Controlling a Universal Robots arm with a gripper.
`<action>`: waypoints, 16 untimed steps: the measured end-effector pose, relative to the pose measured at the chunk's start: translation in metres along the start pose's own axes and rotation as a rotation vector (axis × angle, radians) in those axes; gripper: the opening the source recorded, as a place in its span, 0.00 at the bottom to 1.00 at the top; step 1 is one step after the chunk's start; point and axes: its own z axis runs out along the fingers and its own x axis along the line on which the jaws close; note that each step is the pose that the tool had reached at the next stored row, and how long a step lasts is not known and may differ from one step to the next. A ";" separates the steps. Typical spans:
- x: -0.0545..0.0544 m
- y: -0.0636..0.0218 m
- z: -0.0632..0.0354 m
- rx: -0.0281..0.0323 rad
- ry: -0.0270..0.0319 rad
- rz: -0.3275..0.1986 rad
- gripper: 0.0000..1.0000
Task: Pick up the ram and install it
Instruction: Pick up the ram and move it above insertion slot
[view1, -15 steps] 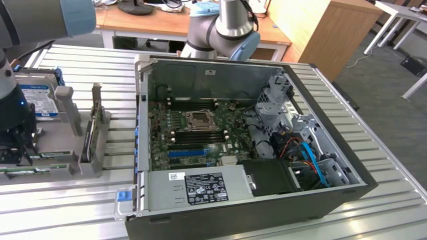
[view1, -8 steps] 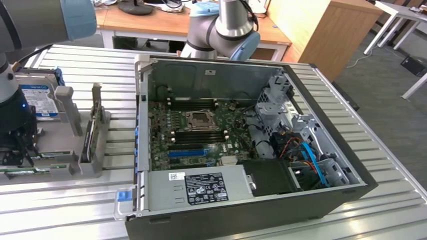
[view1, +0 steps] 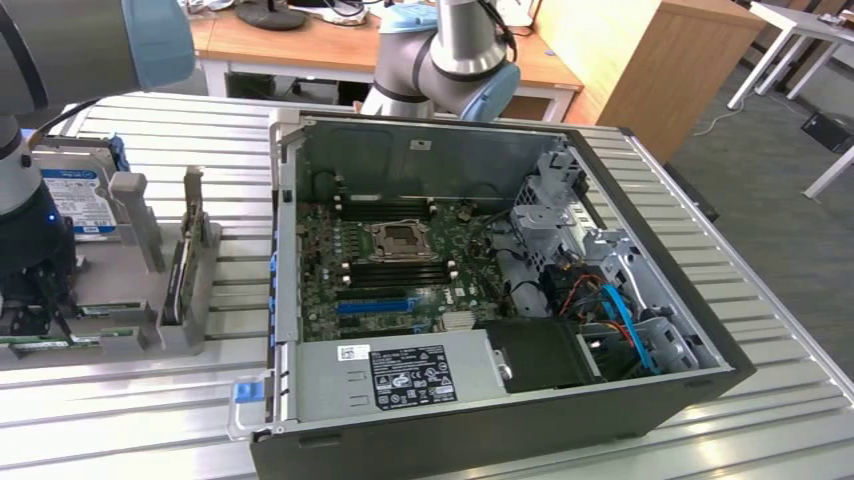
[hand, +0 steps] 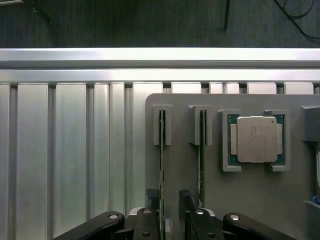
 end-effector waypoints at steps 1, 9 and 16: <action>0.000 0.0000 0.0010 0.0000 0.0000 -0.002 0.30; 0.000 -0.0003 0.0071 -0.0002 0.0008 -0.017 0.30; 0.004 -0.0004 0.0073 0.0000 0.0007 -0.017 0.30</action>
